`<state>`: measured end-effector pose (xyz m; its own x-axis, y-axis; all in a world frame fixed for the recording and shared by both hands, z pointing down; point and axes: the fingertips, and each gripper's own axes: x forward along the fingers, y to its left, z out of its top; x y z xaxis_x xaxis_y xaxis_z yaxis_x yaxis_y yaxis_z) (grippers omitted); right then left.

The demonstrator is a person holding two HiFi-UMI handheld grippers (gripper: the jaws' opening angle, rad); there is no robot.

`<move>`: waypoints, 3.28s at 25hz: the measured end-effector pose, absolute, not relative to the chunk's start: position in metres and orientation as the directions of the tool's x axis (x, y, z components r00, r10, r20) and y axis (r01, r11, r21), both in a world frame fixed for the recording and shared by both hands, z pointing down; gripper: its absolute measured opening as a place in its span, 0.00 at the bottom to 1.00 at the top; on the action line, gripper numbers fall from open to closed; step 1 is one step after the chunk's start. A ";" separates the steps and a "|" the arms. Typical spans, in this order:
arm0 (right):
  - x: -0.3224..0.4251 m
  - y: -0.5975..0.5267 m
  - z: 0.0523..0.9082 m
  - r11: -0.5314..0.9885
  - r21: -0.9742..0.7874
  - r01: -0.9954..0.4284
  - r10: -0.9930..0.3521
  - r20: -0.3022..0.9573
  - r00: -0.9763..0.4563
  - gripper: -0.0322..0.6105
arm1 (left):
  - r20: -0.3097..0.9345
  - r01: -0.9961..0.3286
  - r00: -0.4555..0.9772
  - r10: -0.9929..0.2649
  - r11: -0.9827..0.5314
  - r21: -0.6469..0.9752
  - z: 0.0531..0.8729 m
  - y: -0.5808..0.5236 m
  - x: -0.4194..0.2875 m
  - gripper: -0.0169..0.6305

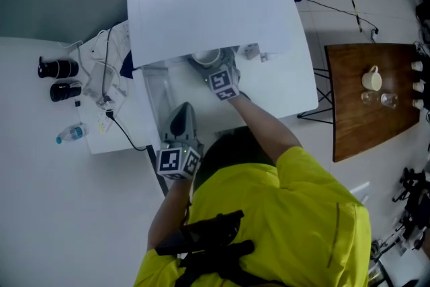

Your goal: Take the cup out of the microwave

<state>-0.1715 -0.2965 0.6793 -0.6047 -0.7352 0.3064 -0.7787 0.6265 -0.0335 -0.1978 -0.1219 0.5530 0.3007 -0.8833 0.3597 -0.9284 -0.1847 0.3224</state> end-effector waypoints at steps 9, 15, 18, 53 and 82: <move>-0.075 -0.163 0.698 0.595 -0.097 -0.798 -0.707 0.409 -0.577 0.79 | 0.354 -0.912 0.352 -0.867 -0.231 0.340 0.551 -0.130 -0.174 0.02; 0.057 -0.150 0.737 0.439 -0.051 -0.897 -0.776 0.482 -0.407 0.79 | 0.364 -0.897 0.403 -0.840 -0.283 0.340 0.556 -0.131 -0.139 0.02; 0.117 -0.175 0.742 0.358 -0.018 -0.934 -0.817 0.477 -0.323 0.79 | 0.367 -0.888 0.428 -0.826 -0.308 0.342 0.560 -0.128 -0.119 0.02; 0.088 -0.105 0.506 0.575 -0.189 -0.796 -0.761 0.232 -0.605 0.35 | 0.286 -0.937 0.285 -0.915 -0.203 0.285 0.489 -0.108 -0.140 0.02; -0.012 -0.102 0.338 0.653 -0.180 -0.736 -0.744 0.029 -0.667 0.05 | 0.094 -0.921 0.316 -0.944 -0.282 0.268 0.344 -0.070 -0.207 0.02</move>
<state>-0.0115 -0.1022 0.3380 -0.6672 -0.7444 0.0288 -0.7359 0.6527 -0.1801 -0.2068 -0.0702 0.3438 0.3160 -0.9440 0.0944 -0.9213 -0.2816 0.2683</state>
